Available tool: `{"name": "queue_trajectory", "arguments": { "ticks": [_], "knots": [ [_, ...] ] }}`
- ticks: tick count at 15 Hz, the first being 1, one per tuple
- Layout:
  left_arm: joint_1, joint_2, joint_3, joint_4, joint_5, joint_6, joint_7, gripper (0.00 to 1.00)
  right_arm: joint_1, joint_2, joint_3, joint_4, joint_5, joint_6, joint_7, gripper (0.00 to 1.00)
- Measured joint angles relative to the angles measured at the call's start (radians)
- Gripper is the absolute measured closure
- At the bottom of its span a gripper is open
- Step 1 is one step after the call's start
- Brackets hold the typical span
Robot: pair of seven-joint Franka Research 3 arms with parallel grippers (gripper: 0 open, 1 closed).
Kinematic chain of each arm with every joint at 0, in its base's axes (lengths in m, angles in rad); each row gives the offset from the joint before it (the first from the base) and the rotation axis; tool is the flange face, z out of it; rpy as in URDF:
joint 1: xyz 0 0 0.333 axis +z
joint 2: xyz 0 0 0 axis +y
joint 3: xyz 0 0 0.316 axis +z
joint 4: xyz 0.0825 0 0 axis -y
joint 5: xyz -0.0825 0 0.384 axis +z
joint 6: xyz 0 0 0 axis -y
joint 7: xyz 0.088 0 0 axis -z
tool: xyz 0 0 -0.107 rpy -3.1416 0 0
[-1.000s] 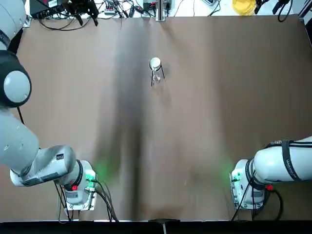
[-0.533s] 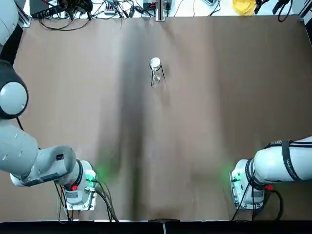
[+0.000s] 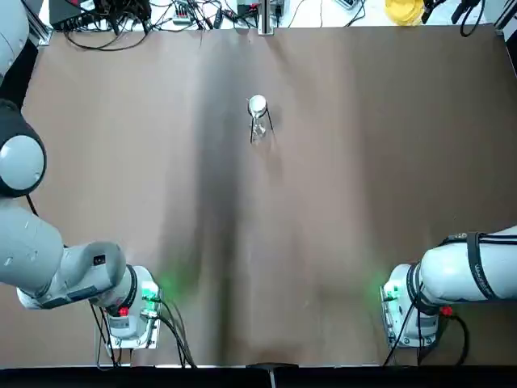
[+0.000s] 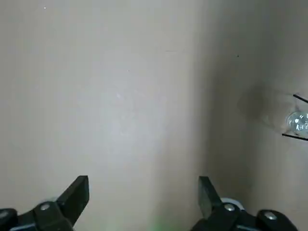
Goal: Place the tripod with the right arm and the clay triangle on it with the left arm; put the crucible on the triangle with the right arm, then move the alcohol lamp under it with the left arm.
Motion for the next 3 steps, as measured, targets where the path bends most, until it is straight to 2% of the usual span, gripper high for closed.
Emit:
{"name": "queue_trajectory", "arguments": {
  "ticks": [3],
  "knots": [
    [-0.002, 0.0, -0.001, 0.0, 0.0, 0.0, -0.031, 0.0, 0.0, 0.0, 0.0, 0.0, 0.0, 0.0, 0.0, 0.0]
  ]
}}
